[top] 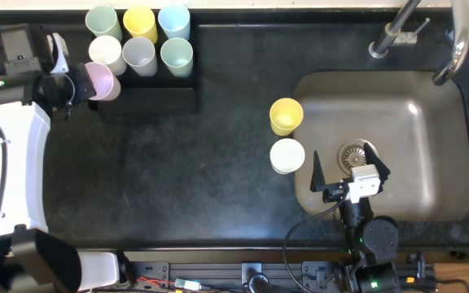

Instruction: Store Cups

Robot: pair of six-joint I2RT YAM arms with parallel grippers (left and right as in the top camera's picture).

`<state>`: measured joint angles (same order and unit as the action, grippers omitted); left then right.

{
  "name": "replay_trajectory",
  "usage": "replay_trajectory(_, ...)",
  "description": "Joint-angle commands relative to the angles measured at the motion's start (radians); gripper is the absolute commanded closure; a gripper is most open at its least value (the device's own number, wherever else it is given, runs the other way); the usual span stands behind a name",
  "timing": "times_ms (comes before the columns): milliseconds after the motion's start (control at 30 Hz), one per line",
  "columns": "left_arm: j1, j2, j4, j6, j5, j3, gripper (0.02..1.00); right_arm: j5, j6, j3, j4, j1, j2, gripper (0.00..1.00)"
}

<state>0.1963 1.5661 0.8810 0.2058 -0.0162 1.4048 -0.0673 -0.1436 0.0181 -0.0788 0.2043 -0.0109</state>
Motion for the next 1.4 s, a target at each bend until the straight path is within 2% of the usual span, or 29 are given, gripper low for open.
replay_trajectory(33, 0.006, 0.029, -0.010, -0.019, 0.011, 0.000, 0.982, -0.003, -0.003, -0.013, 0.006, -0.002, 0.007, 0.005)
replay_trajectory(267, 0.057, 0.085, -0.039, -0.019, 0.010, 0.000, 0.982, -0.003, -0.003, -0.013, 0.006, -0.002, 0.007, 0.003)
replay_trajectory(800, 0.057, 0.197, -0.125, -0.018, 0.008, 0.000, 0.967, -0.003, -0.003, -0.013, 0.006, -0.002, 0.007, 0.003)
replay_trajectory(1267, 0.051, 0.253, -0.144, -0.015, -0.035, 0.000, 0.952, -0.003, -0.003, -0.013, 0.006, -0.002, 0.007, 0.005)
replay_trajectory(1400, 0.042, 0.264, -0.151, -0.015, -0.035, 0.000, 0.899, -0.003, -0.003, -0.013, 0.006, -0.002, 0.007, 0.001)
